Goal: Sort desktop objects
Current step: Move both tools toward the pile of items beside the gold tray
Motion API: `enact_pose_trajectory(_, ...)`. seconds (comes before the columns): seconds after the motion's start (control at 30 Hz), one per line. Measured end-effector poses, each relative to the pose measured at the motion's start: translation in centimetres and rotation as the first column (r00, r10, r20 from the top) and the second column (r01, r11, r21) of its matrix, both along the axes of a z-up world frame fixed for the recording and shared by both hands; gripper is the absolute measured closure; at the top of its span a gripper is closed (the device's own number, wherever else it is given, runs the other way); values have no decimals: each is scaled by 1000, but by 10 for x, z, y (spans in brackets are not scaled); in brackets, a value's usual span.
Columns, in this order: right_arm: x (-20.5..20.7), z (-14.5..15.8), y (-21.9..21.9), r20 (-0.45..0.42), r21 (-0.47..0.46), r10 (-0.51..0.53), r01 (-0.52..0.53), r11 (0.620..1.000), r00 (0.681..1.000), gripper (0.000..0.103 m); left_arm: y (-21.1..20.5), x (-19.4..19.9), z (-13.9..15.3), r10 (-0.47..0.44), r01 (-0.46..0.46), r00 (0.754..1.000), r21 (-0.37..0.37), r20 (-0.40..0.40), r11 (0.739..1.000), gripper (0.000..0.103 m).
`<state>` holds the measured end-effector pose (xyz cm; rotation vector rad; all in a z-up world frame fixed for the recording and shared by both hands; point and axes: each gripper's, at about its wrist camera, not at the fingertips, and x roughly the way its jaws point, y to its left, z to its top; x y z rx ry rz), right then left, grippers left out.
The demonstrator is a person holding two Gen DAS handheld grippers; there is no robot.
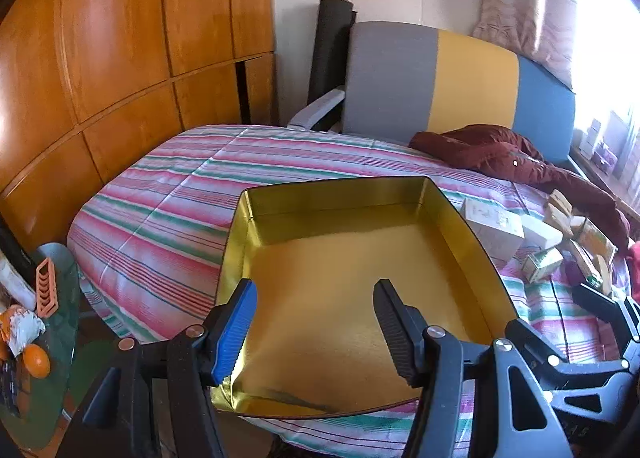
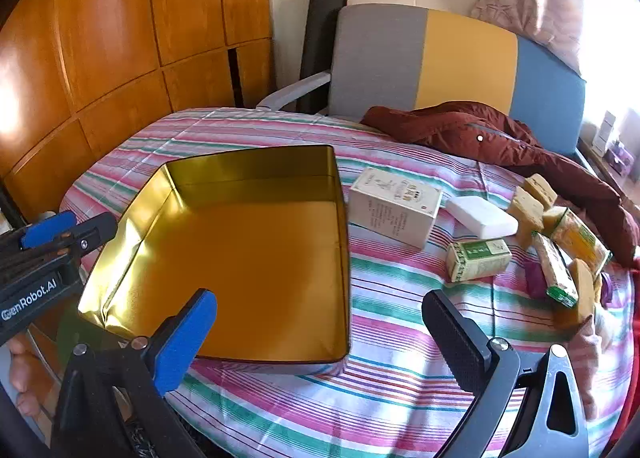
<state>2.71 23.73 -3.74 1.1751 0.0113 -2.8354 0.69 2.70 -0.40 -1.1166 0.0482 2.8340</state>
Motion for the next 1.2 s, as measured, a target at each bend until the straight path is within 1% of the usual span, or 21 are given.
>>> enact_pose_trajectory(0.1, 3, 1, 7, -4, 2, -11, 11, 1000, 1000, 0, 3, 1, 1, -40, 40, 999, 21, -4, 999, 40)
enact_pose_trajectory(0.17, 4, 3, 12, -9, 7, -23, 24, 1000, 1000, 0, 6, 2, 1, -84, 84, 996, 46, -1, 995, 35)
enact_pose_trajectory(0.23, 6, 3, 17, -12, 7, -36, 36, 999, 999, 0, 10, 1, 1, -124, 122, 992, 69, 20, 990, 32)
enact_pose_trajectory(0.33, 9, 4, 23, -14, 10, -57, 57, 998, 998, 0, 21, 4, 1, -171, 168, 985, 77, 23, 983, 32)
enact_pose_trajectory(0.43, 11, 4, 32, -14, 1, -76, 76, 997, 997, 0, 29, 6, 3, -209, 205, 978, 101, 29, 974, 30)
enact_pose_trajectory(0.53, 13, 5, 44, -13, -1, -102, 102, 995, 995, 0, 39, 5, 3, -254, 245, 965, 128, 62, 961, 30)
enact_pose_trajectory(0.6, 15, 5, 52, -14, -5, -124, 124, 992, 992, 0, 50, 5, 1, -271, 260, 959, 121, 87, 958, 30)
enact_pose_trajectory(0.63, 16, 5, 55, -13, -6, -134, 134, 991, 991, 0, 55, 7, 1, -287, 277, 954, 122, 83, 953, 30)
enact_pose_trajectory(0.67, 17, 5, 60, -8, -10, -146, 146, 989, 989, 0, 61, 11, 2, -301, 292, 951, 115, 69, 949, 30)
enact_pose_trajectory(0.77, 20, 3, 79, 12, -40, -183, 183, 982, 983, 0, 78, 18, 3, -329, 327, 944, 46, 37, 944, 31)
enact_pose_trajectory(0.9, 28, 1, 106, 30, -38, -245, 246, 969, 969, 0, 99, 18, 11, -343, 343, 939, -33, 14, 939, 30)
enact_pose_trajectory(1.07, 42, 2, 143, 42, -17, -329, 330, 944, 943, 0, 118, 17, 20, -377, 375, 926, -90, -7, 923, 30)
enact_pose_trajectory(1.2, 52, 3, 173, 48, -21, -387, 389, 921, 921, 0, 133, 17, 21, -417, 415, 909, -99, -3, 905, 29)
